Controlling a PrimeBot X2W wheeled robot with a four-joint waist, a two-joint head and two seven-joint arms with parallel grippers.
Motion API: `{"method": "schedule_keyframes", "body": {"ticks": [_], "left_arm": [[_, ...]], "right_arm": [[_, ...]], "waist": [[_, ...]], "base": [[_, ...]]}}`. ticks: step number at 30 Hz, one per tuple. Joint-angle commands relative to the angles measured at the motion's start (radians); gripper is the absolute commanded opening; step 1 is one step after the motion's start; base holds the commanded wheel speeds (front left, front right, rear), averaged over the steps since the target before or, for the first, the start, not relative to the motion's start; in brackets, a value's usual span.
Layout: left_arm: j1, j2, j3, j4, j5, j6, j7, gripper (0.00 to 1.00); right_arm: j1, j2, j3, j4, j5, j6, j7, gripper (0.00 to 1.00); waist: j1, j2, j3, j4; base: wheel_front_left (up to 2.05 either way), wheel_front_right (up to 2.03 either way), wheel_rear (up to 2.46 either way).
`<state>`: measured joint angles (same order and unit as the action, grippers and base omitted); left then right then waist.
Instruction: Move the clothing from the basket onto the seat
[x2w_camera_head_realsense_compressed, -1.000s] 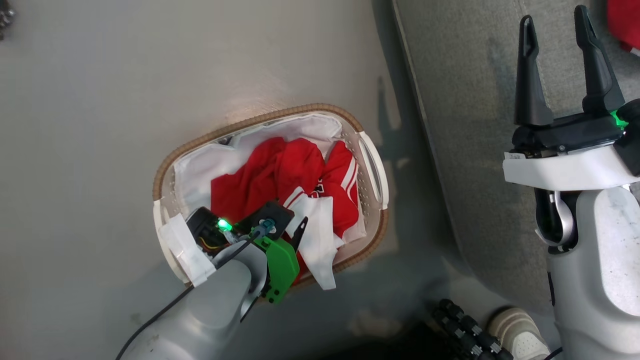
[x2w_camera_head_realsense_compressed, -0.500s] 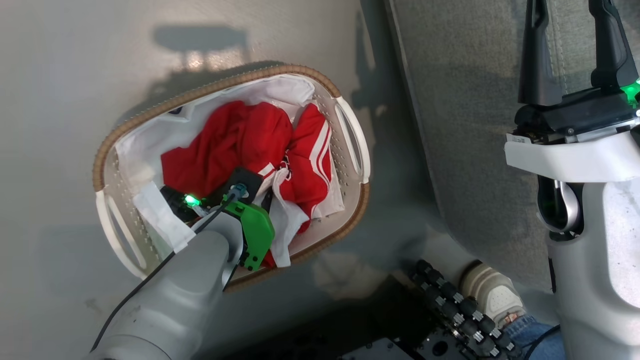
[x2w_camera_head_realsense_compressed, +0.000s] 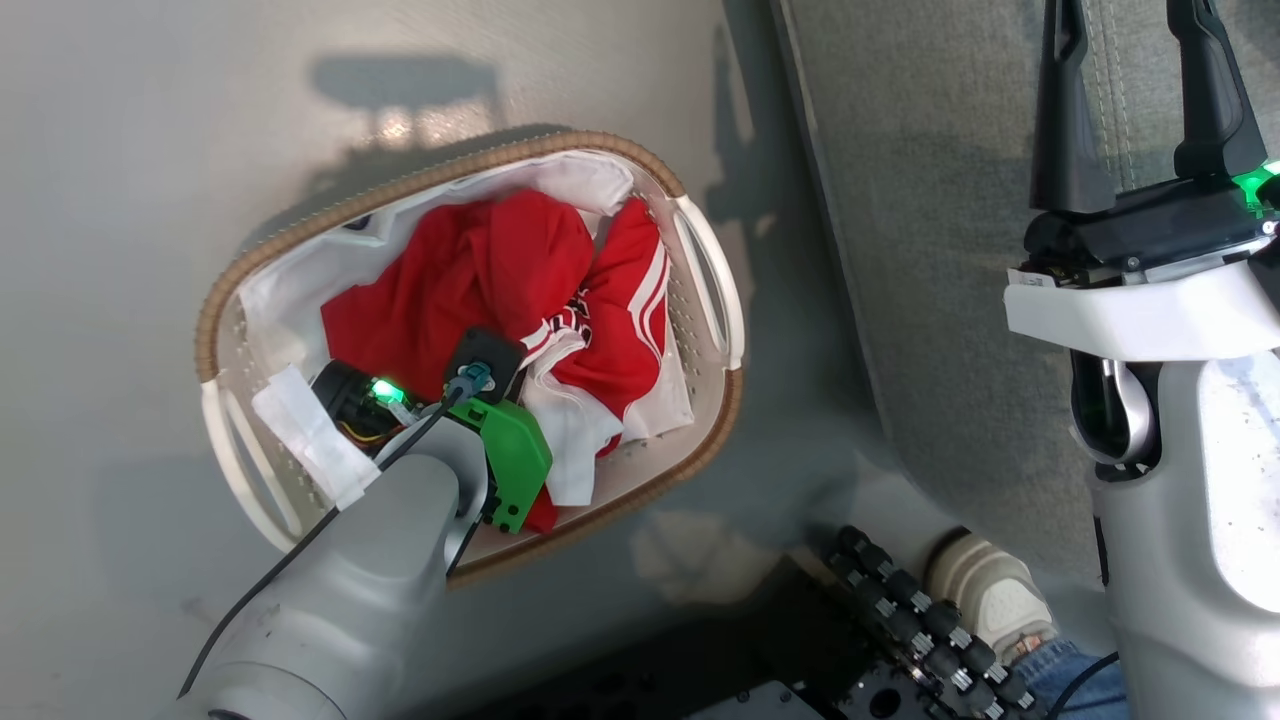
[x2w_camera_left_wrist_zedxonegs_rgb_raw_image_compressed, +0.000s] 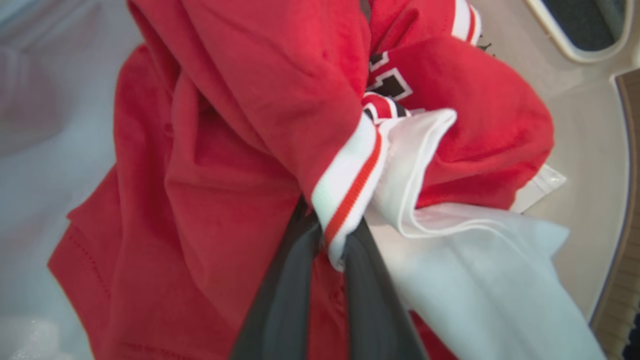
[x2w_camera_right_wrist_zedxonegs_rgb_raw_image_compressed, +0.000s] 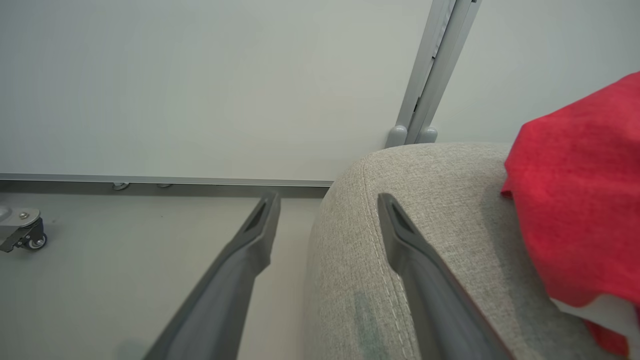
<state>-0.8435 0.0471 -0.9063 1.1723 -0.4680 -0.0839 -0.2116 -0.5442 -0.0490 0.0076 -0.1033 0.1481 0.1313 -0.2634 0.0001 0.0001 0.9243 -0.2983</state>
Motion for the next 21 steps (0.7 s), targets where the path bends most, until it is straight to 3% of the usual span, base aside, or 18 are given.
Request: {"method": "schedule_keyframes", "body": {"ticks": [1, 8, 21], "left_arm": [[-0.018, 0.007, -0.001, 0.000, -0.003, -0.005, -0.017, 0.00], [-0.006, 0.030, 0.018, -0.060, 0.000, -0.003, -0.054, 0.00], [0.176, 0.135, 0.124, -0.466, 0.054, 0.040, -0.054, 0.00]], "right_arm": [[0.002, -0.003, -0.004, 0.008, -0.007, -0.001, -0.002, 1.00], [0.035, -0.003, -0.010, 0.040, -0.033, -0.001, -0.002, 1.00], [0.165, -0.003, -0.021, 0.134, -0.092, -0.001, -0.002, 1.00]], "waist": [[-0.0001, -0.0001, -0.048, 0.035], [-0.0001, -0.0001, -0.176, 0.093], [-0.0001, -0.0001, -0.490, 0.179]], "base": [[0.00, 0.00, 0.00], [0.00, 0.00, 0.00], [0.00, 0.00, 0.00]]}}
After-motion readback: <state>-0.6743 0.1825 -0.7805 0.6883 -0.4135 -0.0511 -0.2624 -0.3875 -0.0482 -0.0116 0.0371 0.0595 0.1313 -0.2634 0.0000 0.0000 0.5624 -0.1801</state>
